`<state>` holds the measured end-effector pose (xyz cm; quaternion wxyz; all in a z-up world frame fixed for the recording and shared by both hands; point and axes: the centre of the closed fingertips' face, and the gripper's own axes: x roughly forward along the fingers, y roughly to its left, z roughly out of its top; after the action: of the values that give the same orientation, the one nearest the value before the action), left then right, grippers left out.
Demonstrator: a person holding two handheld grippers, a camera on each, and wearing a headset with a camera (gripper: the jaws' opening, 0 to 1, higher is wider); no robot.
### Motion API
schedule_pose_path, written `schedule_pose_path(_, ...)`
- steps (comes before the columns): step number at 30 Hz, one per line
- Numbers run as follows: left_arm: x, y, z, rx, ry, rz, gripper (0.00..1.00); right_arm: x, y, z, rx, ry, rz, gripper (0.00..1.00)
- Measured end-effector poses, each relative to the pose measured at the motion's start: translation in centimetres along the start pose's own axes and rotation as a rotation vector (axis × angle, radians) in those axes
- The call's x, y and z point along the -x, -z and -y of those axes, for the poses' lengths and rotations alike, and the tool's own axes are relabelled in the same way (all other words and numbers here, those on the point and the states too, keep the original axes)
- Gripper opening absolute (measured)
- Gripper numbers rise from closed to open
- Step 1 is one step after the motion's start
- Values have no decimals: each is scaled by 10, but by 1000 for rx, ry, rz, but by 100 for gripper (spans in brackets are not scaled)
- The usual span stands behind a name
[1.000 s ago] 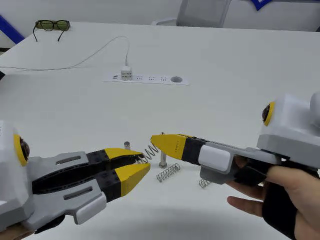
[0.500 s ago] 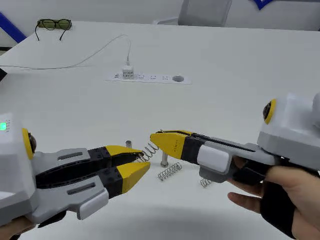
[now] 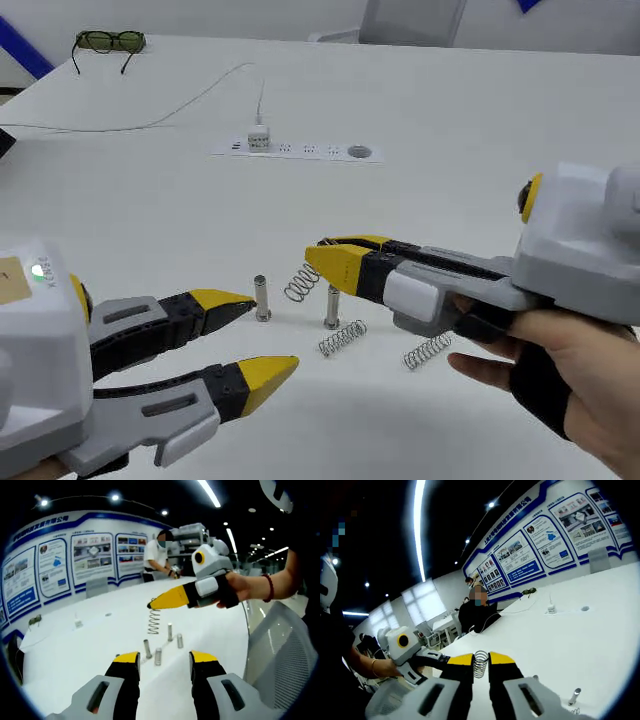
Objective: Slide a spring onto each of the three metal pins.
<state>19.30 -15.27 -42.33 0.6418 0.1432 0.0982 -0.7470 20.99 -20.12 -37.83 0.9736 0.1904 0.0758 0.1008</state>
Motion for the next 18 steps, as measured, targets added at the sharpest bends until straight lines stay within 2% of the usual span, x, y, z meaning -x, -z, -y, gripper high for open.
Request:
schedule_pose_path(2, 0, 4, -1, 2, -12, -14, 43, -5, 0, 4, 79, 22, -10, 12)
schedule_pose_path(5, -1, 8, -4, 37, -31, -23, 51, -13, 2, 5, 83, 25, -16, 12)
schedule_pose_path(12, -1, 18, -10, 58, -71, -45, 62, -30, 9, 9, 235, 47, -57, 12)
schedule_pose_path(18, -1, 24, -11, 73, -87, -51, 73, -44, 14, 13, 304, 58, -70, 12)
